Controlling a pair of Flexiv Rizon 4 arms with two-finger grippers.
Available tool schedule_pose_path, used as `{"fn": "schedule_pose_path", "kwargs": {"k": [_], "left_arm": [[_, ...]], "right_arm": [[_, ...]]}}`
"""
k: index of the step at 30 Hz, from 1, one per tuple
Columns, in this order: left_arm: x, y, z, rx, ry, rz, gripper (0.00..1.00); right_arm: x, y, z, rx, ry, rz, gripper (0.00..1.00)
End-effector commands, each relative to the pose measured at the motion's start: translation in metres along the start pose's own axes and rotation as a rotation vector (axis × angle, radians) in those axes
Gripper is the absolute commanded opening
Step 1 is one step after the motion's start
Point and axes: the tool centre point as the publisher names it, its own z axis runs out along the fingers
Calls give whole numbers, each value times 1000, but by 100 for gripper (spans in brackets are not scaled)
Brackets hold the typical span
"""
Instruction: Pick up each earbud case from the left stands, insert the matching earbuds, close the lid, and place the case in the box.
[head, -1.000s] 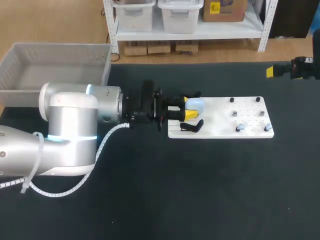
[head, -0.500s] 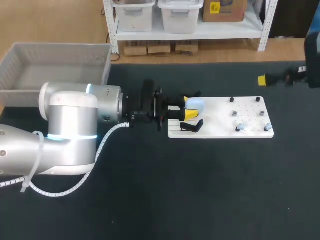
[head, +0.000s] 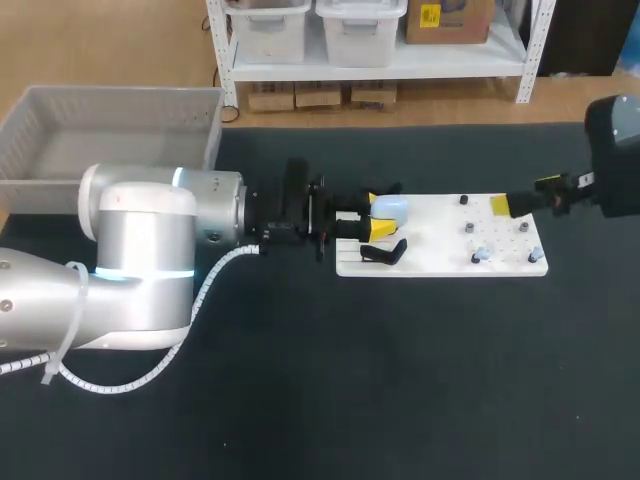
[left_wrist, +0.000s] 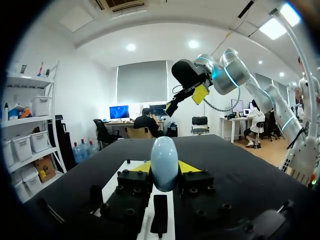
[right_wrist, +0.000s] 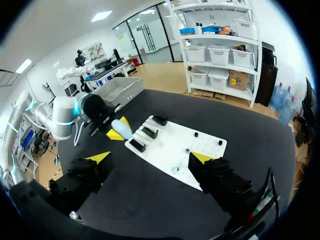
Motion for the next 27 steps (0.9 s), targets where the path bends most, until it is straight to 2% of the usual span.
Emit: {"fn": "schedule_pose_path", "kwargs": {"k": [1,10,18,27], "left_arm": [[1,0,0,-3,-3,2,0],[1,0,0,-3,-3,2,0],[1,0,0,-3,-3,2,0],[1,0,0,-3,-3,2,0]], "right_arm": [[2,19,-1,-12,25,-17,100],[11,55,23,-31,78,-63,100],[18,69,41,-39,112,-59,100],[16,76,66,-45,141,-43,100]]}}
